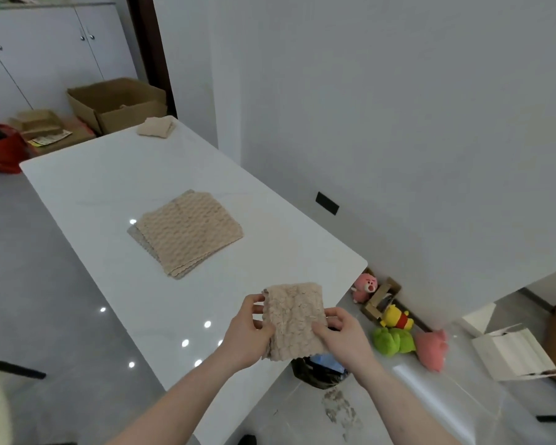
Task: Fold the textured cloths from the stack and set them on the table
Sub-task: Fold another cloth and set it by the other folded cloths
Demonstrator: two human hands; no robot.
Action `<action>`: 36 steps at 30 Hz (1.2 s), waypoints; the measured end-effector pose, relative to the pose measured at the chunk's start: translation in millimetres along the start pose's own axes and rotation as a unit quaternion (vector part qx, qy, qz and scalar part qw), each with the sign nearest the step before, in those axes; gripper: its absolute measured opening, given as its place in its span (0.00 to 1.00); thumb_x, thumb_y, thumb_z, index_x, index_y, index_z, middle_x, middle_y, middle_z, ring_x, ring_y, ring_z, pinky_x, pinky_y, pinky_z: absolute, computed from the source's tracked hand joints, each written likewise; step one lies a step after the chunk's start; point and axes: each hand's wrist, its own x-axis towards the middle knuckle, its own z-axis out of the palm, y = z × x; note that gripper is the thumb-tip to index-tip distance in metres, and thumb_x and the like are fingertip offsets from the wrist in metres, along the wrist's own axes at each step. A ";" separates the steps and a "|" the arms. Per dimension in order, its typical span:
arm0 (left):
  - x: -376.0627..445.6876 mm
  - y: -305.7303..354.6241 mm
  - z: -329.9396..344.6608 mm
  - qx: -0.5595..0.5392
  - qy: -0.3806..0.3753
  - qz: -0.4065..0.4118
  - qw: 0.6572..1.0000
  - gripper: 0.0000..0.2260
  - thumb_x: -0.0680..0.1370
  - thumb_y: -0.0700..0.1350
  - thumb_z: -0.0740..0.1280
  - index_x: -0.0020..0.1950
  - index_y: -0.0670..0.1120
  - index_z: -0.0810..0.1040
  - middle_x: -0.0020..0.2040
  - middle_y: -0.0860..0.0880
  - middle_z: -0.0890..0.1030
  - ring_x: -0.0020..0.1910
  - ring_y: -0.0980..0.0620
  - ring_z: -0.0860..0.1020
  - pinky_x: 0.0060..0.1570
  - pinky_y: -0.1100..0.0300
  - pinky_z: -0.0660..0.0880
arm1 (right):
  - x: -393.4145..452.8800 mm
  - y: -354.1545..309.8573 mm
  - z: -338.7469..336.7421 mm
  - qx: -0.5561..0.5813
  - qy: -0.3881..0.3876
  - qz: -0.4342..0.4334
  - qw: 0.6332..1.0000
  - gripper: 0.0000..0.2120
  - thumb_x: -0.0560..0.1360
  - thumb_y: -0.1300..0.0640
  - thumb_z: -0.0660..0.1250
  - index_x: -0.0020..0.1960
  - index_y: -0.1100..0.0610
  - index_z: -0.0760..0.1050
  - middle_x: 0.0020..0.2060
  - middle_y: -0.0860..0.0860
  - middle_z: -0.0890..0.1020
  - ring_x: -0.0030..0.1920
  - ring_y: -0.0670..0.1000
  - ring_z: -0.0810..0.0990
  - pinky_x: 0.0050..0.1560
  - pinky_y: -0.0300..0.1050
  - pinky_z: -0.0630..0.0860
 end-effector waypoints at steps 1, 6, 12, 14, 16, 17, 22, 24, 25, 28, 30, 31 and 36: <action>6.7 4.1 7.3 -0.001 0.002 0.000 1.000 0.20 0.80 0.47 0.68 0.69 0.58 0.67 0.59 0.57 0.77 0.50 0.56 0.82 0.35 0.66 0.78 | 8.5 -0.1 -6.2 -0.001 -0.001 0.000 1.000 0.08 0.75 0.54 0.73 0.53 0.53 0.79 0.44 0.48 0.87 0.47 0.52 0.86 0.50 0.51 0.83; 46.1 14.5 46.5 -0.016 0.020 -0.021 0.999 0.19 0.81 0.48 0.67 0.69 0.58 0.66 0.59 0.58 0.76 0.52 0.57 0.81 0.38 0.65 0.80 | 67.2 4.6 -39.2 -0.025 -0.011 -0.003 1.000 0.09 0.74 0.54 0.74 0.53 0.50 0.78 0.50 0.48 0.84 0.51 0.50 0.84 0.52 0.49 0.83; 99.2 27.4 110.6 -0.051 0.060 -0.065 0.995 0.20 0.81 0.49 0.67 0.71 0.57 0.67 0.61 0.57 0.77 0.55 0.56 0.81 0.47 0.58 0.83 | 143.7 14.4 -94.5 -0.080 -0.052 -0.007 0.995 0.11 0.74 0.53 0.74 0.55 0.51 0.78 0.51 0.47 0.83 0.51 0.48 0.83 0.53 0.47 0.82; 116.5 37.3 133.7 -0.065 0.068 -0.078 0.992 0.20 0.81 0.50 0.67 0.72 0.55 0.67 0.61 0.56 0.76 0.55 0.55 0.81 0.44 0.61 0.83 | 170.6 18.5 -113.5 -0.089 -0.066 0.003 0.994 0.12 0.74 0.54 0.73 0.56 0.52 0.78 0.51 0.48 0.84 0.50 0.49 0.84 0.53 0.47 0.82; 134.2 45.2 154.4 -0.081 0.077 -0.093 0.989 0.21 0.80 0.52 0.68 0.72 0.55 0.67 0.61 0.56 0.76 0.55 0.55 0.81 0.41 0.64 0.81 | 197.2 22.7 -129.1 -0.105 -0.082 0.012 0.991 0.12 0.74 0.55 0.73 0.57 0.53 0.77 0.51 0.50 0.84 0.49 0.50 0.84 0.49 0.46 0.82; 143.5 47.5 163.7 -0.089 0.082 -0.100 0.988 0.22 0.80 0.52 0.69 0.72 0.54 0.67 0.61 0.56 0.76 0.54 0.56 0.81 0.40 0.65 0.80 | 209.1 23.0 -135.4 -0.116 -0.087 0.017 0.989 0.13 0.74 0.56 0.73 0.57 0.53 0.77 0.51 0.50 0.84 0.48 0.50 0.84 0.46 0.45 0.81; 188.3 51.7 192.1 -0.106 0.100 -0.133 0.980 0.20 0.80 0.51 0.70 0.70 0.55 0.68 0.59 0.55 0.77 0.52 0.56 0.81 0.37 0.65 0.80 | 258.3 25.3 -149.6 -0.138 -0.086 0.046 0.986 0.14 0.74 0.60 0.71 0.58 0.53 0.76 0.52 0.51 0.84 0.49 0.51 0.84 0.45 0.45 0.80; 210.6 49.2 197.4 -0.098 0.097 -0.140 0.980 0.20 0.80 0.54 0.69 0.70 0.54 0.68 0.59 0.55 0.77 0.52 0.55 0.82 0.42 0.61 0.82 | 272.9 27.4 -148.0 -0.141 -0.086 0.058 0.985 0.14 0.74 0.59 0.71 0.59 0.53 0.75 0.52 0.50 0.83 0.49 0.51 0.83 0.49 0.47 0.81; 222.0 46.8 198.8 -0.091 0.092 -0.142 0.981 0.21 0.80 0.54 0.68 0.71 0.54 0.68 0.59 0.56 0.77 0.53 0.54 0.82 0.44 0.59 0.83 | 279.2 28.7 -146.4 -0.143 -0.083 0.066 0.984 0.15 0.74 0.59 0.71 0.60 0.53 0.75 0.51 0.49 0.83 0.49 0.50 0.83 0.51 0.48 0.81; 256.7 40.5 200.7 -0.038 0.054 -0.142 0.988 0.22 0.81 0.46 0.65 0.75 0.51 0.66 0.59 0.57 0.75 0.54 0.54 0.80 0.48 0.59 0.82 | 299.4 35.4 -142.1 -0.145 -0.065 0.092 0.983 0.17 0.74 0.58 0.71 0.62 0.53 0.74 0.50 0.48 0.82 0.49 0.50 0.83 0.57 0.52 0.81; 276.4 40.9 201.1 -0.015 0.036 -0.136 0.990 0.23 0.81 0.44 0.64 0.75 0.51 0.66 0.58 0.57 0.75 0.53 0.55 0.79 0.49 0.62 0.79 | 313.1 40.1 -140.5 -0.149 -0.052 0.108 0.982 0.19 0.74 0.57 0.71 0.64 0.53 0.74 0.51 0.47 0.82 0.50 0.50 0.83 0.58 0.54 0.80; 285.6 40.0 201.6 -0.008 0.029 -0.134 0.991 0.23 0.80 0.44 0.64 0.75 0.51 0.66 0.58 0.57 0.75 0.54 0.55 0.79 0.51 0.62 0.79 | 318.6 41.9 -140.2 -0.151 -0.048 0.116 0.980 0.20 0.74 0.56 0.70 0.65 0.53 0.73 0.52 0.47 0.82 0.51 0.51 0.83 0.59 0.55 0.80; 307.7 26.9 191.3 0.056 -0.030 -0.149 0.987 0.29 0.77 0.48 0.67 0.76 0.55 0.64 0.67 0.53 0.76 0.61 0.53 0.78 0.63 0.54 0.77 | 328.9 39.2 -144.1 -0.180 -0.031 0.136 0.974 0.31 0.76 0.56 0.70 0.77 0.55 0.66 0.70 0.53 0.76 0.67 0.56 0.77 0.66 0.50 0.75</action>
